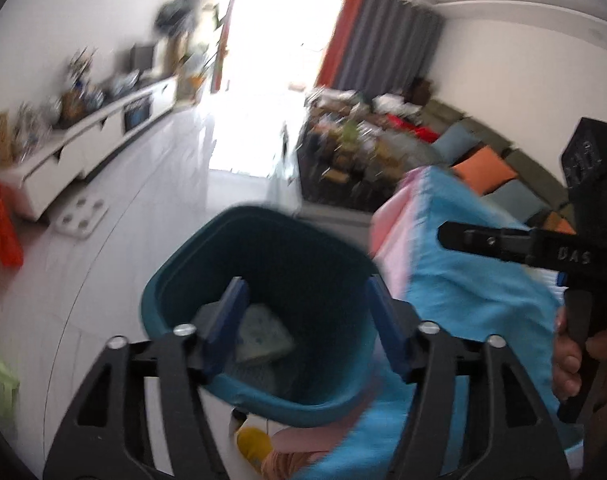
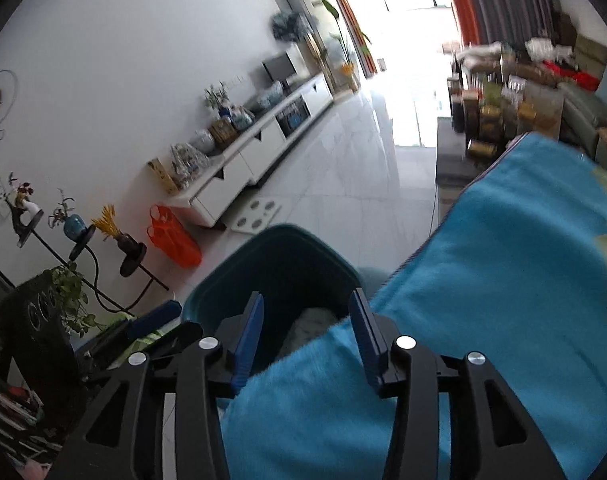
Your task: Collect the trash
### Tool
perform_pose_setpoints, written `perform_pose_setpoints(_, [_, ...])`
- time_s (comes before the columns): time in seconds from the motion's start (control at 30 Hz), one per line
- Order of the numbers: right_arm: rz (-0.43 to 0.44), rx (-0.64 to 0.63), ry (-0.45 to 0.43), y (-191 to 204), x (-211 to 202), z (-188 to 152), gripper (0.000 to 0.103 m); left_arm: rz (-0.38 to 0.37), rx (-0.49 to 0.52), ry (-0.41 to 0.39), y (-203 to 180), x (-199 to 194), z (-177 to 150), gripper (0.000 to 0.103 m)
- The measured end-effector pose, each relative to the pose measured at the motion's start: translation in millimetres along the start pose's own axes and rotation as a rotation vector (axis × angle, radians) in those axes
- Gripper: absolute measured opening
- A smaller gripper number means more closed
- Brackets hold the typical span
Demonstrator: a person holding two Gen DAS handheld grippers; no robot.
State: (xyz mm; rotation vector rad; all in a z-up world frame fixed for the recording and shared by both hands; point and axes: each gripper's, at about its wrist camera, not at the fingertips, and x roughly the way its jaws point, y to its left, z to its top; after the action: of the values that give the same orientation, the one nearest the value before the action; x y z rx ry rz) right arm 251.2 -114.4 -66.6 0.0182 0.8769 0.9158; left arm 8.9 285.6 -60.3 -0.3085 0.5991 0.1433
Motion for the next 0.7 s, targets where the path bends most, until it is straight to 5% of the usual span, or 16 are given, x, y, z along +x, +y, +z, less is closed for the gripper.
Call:
perform_pose_setpoints(0.23, [-0.065, -0.055, -0.158, -19, -93, -23, 0.054, -0.226, 0.131, -0.057, -77, -26, 5, 0.070])
perform_pose_setpoints(0.47, [-0.206, 0.051, -0.259, -72, -178, -70, 0.055, -0.424, 0.198, 0.026, -155, -12, -11, 0.070])
perform_pose_setpoints(0.7, [-0.378, 0.198, -0.321, -131, -243, -120, 0.055, -0.532, 0.244, 0.124, -210, 11, -32, 0.070])
